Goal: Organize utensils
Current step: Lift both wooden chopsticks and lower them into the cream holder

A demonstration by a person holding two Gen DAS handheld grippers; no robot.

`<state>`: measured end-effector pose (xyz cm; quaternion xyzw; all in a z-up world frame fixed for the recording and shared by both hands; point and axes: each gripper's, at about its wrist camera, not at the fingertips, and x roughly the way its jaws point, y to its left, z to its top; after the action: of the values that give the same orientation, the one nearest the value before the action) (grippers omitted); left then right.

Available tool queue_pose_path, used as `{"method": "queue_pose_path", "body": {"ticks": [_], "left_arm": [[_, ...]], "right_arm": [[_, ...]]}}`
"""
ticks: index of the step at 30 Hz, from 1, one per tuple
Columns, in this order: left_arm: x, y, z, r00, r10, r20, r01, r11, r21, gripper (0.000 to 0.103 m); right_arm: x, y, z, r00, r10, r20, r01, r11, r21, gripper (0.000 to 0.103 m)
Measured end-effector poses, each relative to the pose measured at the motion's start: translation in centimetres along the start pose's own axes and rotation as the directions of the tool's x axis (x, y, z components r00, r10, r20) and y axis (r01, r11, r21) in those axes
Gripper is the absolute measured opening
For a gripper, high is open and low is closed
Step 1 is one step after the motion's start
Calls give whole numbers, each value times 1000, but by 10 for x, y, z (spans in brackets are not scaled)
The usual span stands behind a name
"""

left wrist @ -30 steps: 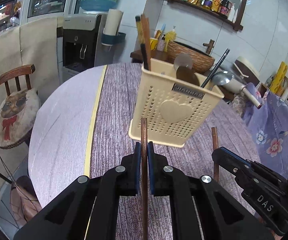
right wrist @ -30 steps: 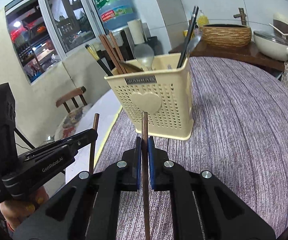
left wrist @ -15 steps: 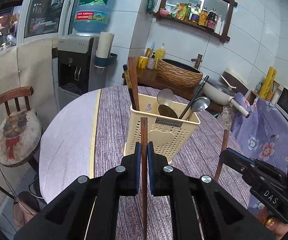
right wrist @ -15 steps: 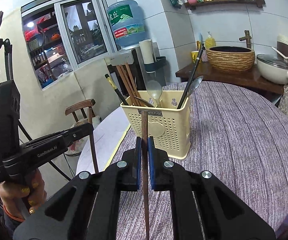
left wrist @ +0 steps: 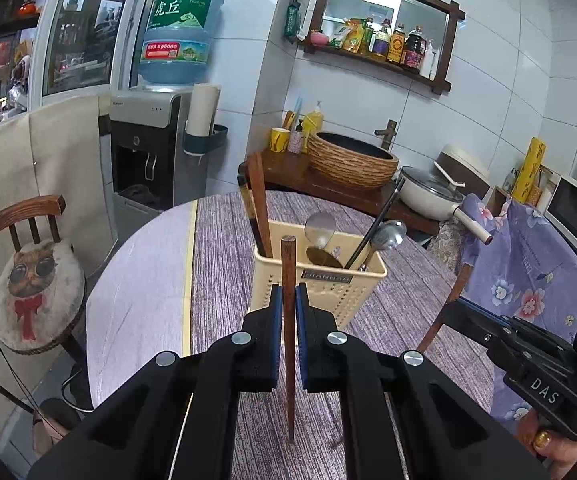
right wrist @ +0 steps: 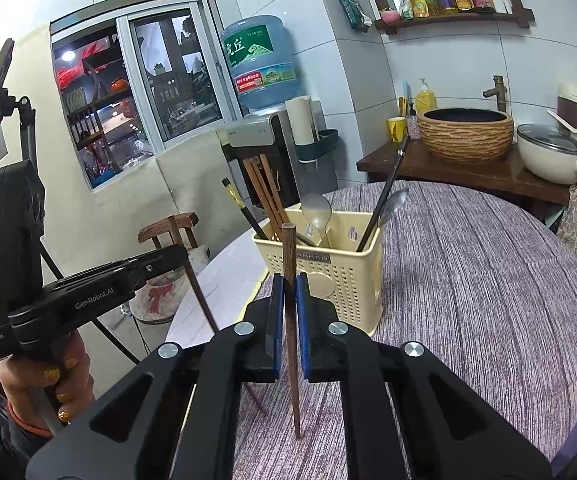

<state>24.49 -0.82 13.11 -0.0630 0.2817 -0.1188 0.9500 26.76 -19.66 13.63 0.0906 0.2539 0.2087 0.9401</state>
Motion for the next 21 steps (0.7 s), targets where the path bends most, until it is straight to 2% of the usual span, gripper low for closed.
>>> {"method": "queue_pose_path", "body": {"ticks": [8, 14, 19, 21], "left_arm": [[-13, -5, 41, 999, -14, 52, 13, 1000, 11, 8], [-25, -9, 87, 995, -4, 100, 1, 1000, 29, 8], [-34, -6, 124, 992, -32, 118, 32, 999, 0, 8], [-37, -5, 140, 990, -22, 142, 24, 1000, -12, 8]], "right_arm": [[-6, 11, 32, 999, -3, 32, 5, 999, -52, 7], [-15, 20, 81, 998, 9, 58, -5, 997, -75, 7], [-29, 23, 130, 993, 2, 115, 6, 997, -71, 7], [-35, 25, 150, 988, -18, 152, 30, 996, -79, 7]]}}
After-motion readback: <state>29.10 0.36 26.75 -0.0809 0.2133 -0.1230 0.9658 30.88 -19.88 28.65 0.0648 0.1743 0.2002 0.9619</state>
